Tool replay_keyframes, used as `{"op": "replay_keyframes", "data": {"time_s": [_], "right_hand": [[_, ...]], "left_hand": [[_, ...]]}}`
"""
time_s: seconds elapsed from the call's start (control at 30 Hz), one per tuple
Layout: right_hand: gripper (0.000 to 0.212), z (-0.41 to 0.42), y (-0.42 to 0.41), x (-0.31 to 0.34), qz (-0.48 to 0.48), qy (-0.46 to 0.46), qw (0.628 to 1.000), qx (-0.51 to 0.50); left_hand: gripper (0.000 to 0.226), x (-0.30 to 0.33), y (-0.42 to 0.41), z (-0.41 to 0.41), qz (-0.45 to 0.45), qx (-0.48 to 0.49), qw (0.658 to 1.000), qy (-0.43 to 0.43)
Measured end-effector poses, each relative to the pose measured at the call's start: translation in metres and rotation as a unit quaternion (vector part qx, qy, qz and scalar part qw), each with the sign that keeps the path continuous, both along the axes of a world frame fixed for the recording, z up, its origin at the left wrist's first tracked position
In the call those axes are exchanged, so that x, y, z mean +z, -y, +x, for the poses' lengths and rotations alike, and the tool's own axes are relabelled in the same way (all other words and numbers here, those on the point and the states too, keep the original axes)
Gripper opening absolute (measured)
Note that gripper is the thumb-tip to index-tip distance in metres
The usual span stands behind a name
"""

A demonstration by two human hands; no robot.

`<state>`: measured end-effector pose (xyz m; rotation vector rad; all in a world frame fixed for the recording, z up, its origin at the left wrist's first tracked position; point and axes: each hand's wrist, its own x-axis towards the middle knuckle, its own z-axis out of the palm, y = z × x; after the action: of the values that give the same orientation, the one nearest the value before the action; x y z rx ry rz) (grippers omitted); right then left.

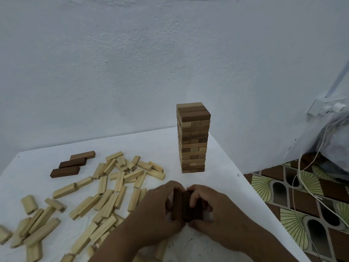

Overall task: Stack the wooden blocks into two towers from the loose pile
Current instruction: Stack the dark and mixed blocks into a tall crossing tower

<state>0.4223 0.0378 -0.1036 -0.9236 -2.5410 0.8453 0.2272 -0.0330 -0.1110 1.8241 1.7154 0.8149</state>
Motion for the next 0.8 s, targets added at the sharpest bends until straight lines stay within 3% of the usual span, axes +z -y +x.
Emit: {"op": "replay_keyframes", "data": {"time_s": [0.17,0.33,0.6,0.8], "right_hand": [[0.041,0.0,0.002,0.011,-0.008,-0.017,1.0,-0.005],[0.055,0.003,-0.005,0.054,0.025,-0.051,0.998,-0.002],[0.05,0.001,-0.035,0.136,0.083,-0.085,0.993,0.015],[0.05,-0.013,-0.078,0.177,0.071,-0.085,0.993,0.034]], "left_hand": [[0.063,0.013,0.0,-0.002,0.001,0.005,1.0,0.009],[0.066,0.049,-0.006,-0.006,0.08,0.004,0.997,-0.013],[0.066,0.131,-0.032,-0.009,0.156,0.027,0.987,-0.003],[0.065,0.17,-0.069,-0.022,0.148,0.028,0.989,-0.006]]}}
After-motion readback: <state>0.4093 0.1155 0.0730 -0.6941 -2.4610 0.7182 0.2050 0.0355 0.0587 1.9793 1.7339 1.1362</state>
